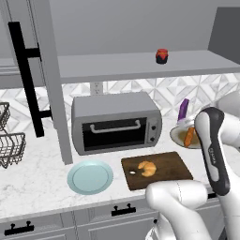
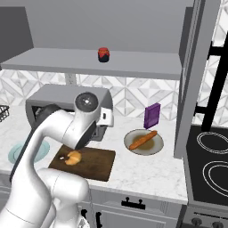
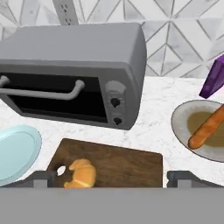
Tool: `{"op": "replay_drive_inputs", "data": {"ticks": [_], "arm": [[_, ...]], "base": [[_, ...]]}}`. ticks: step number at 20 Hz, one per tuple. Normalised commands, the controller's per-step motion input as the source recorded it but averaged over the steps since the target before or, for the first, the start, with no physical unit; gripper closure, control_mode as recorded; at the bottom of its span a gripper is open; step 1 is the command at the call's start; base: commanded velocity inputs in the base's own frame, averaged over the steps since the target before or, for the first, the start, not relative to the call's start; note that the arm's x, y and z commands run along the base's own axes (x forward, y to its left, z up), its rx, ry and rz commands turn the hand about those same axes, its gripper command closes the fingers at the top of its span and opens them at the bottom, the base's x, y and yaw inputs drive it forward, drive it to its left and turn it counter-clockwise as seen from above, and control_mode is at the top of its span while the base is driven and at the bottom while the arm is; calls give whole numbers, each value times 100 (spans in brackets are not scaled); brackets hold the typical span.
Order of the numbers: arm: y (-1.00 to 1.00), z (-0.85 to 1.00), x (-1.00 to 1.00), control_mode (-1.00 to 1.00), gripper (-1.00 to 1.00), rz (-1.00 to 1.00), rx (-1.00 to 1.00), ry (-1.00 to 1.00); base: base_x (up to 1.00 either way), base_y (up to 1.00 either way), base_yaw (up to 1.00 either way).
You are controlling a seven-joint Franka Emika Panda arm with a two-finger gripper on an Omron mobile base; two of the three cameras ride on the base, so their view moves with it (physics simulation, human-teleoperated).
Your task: From the different types of pastries on the counter, select a croissant and place it on the cutting board. Then retrieve a jar of jam from the cabinet and place it alongside the croissant on the cutting board.
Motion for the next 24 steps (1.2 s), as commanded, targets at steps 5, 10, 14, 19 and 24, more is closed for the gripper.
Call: {"op": "replay_drive_inputs", "data": {"ticks": [5,10,14,19,24], "arm": [[-5,100,0,-100,-100,-2,-9,-29],[0,100,0,-100,-100,-4,-18,-24],[0,100,0,-100,-100,-6,-18,-25],[0,90,2,-100,-100,-7,-14,-27],[17,24,8,-100,-100,-9,-2,-1]], "base": [[0,0,0],[0,0,0],[0,0,0],[0,0,0],[0,0,0]]}}
